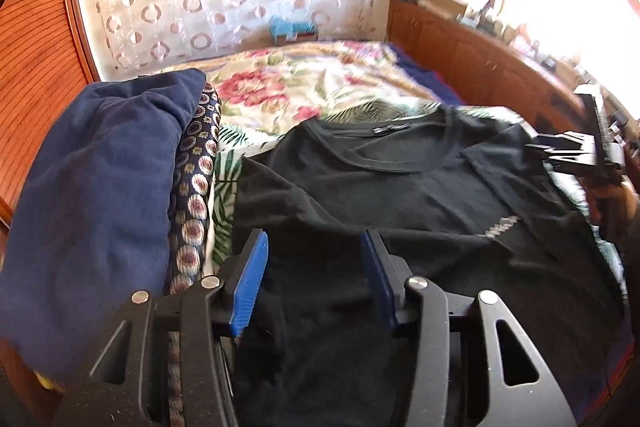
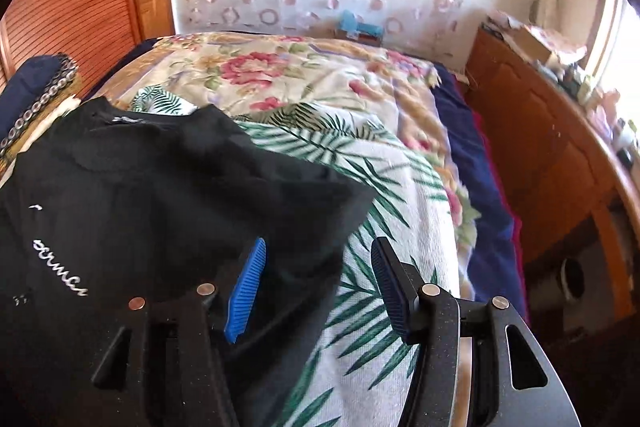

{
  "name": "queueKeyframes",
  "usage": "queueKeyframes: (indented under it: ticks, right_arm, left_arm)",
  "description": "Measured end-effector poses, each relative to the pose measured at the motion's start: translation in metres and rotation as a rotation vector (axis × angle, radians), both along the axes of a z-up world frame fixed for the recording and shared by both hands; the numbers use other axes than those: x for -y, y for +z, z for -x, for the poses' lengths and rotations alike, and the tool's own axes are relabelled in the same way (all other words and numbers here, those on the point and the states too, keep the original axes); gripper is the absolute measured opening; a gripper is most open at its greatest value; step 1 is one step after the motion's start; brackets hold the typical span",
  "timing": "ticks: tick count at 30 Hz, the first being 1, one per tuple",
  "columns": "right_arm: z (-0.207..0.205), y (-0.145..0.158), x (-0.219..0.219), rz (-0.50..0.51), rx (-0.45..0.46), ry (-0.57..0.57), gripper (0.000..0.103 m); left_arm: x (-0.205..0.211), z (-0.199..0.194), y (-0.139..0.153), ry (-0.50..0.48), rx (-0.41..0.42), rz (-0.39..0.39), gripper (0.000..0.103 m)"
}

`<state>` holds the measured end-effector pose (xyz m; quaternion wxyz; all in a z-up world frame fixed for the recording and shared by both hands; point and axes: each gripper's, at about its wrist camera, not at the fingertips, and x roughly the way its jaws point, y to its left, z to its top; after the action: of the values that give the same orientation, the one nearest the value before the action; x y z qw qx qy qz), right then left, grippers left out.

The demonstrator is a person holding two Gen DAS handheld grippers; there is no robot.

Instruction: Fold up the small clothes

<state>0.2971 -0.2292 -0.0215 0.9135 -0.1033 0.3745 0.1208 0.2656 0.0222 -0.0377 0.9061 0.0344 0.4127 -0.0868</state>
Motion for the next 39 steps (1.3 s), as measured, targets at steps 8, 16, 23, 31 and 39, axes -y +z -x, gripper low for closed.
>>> queueKeyframes:
  ticks: [8,16,23,31,39]
  right_arm:
    - [-0.019,-0.002,0.003,-0.055,-0.024,0.005,0.06]
    - [-0.013,-0.006,0.01,-0.066,-0.03,-0.015,0.065]
    - [-0.011,-0.006,0.01,-0.065,-0.03,-0.018,0.066]
    - [-0.01,-0.007,0.011,-0.063,-0.031,-0.019,0.067]
    - [-0.01,-0.007,0.013,-0.07,-0.032,-0.019,0.067]
  left_arm:
    - [0.004,-0.049,-0.03,0.023,-0.133,-0.075,0.05]
    - [0.01,-0.075,-0.045,0.042,-0.179,-0.135,0.05]
    - [0.01,-0.074,-0.045,0.007,-0.198,-0.111,0.017]
    - [-0.018,-0.055,0.011,0.091,-0.006,-0.086,0.007]
    - [-0.038,-0.047,0.034,0.107,0.052,-0.02,0.007]
